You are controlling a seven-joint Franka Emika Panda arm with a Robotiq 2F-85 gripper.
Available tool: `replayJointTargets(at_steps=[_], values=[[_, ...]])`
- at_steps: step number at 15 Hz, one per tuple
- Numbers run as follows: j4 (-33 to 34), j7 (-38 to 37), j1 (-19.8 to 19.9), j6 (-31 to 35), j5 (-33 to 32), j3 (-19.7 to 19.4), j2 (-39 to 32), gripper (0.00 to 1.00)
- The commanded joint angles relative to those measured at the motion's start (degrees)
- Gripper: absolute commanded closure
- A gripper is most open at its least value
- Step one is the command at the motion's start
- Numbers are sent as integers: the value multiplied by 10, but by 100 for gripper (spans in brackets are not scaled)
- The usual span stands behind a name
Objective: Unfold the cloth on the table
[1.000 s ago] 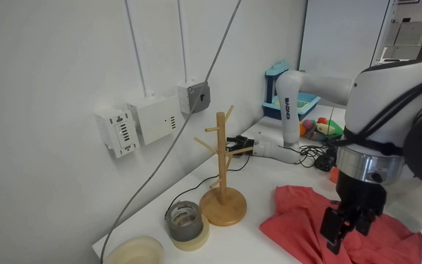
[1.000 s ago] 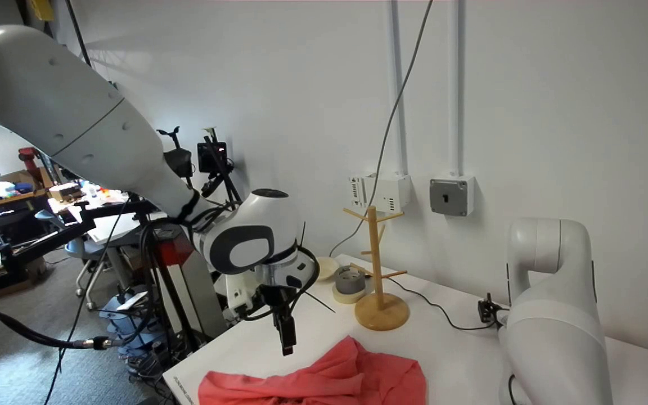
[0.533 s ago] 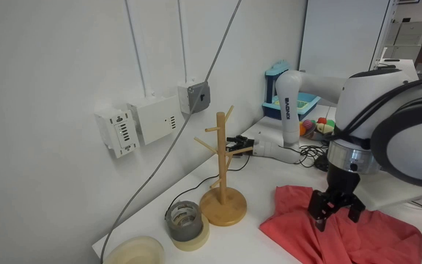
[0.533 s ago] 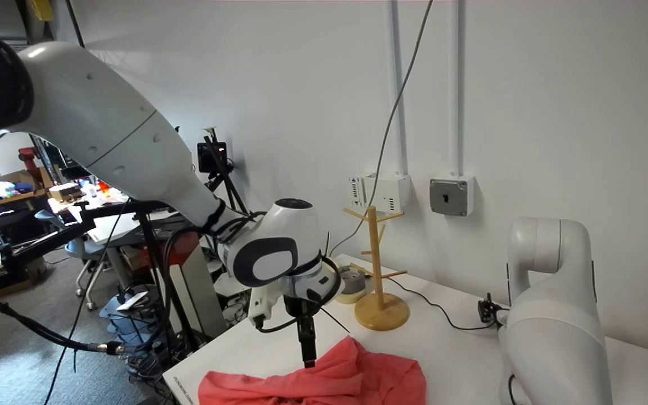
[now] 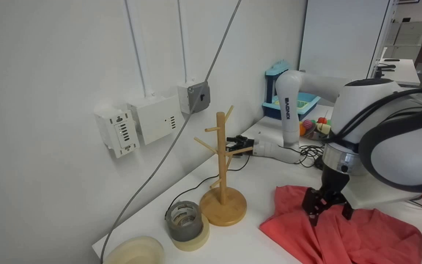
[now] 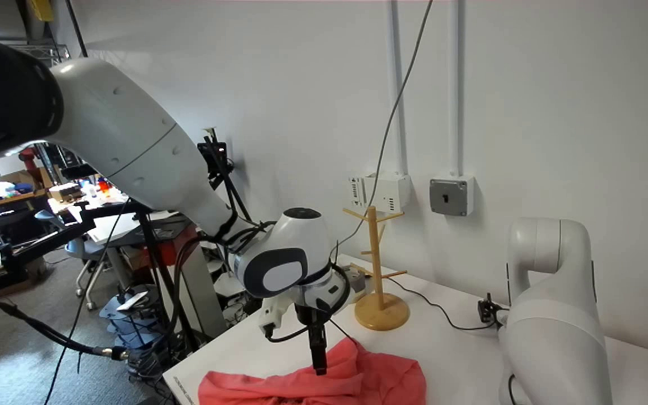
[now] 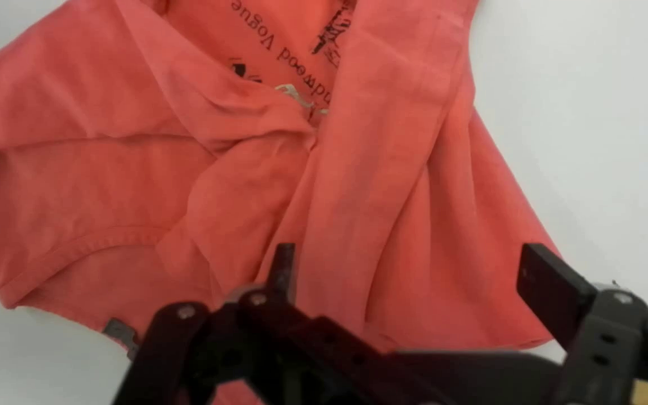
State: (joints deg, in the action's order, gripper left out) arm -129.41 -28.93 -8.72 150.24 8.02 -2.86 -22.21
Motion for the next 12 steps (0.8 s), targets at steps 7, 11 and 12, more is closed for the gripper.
replayJointTargets(at_steps=[7,11,12], values=[[31,-108,-24,31,-39,-54,-55,1],[56,-133,-29,38,-47,-71,-81,16],[62,-138,-31,37,-50,-75,-87,17]])
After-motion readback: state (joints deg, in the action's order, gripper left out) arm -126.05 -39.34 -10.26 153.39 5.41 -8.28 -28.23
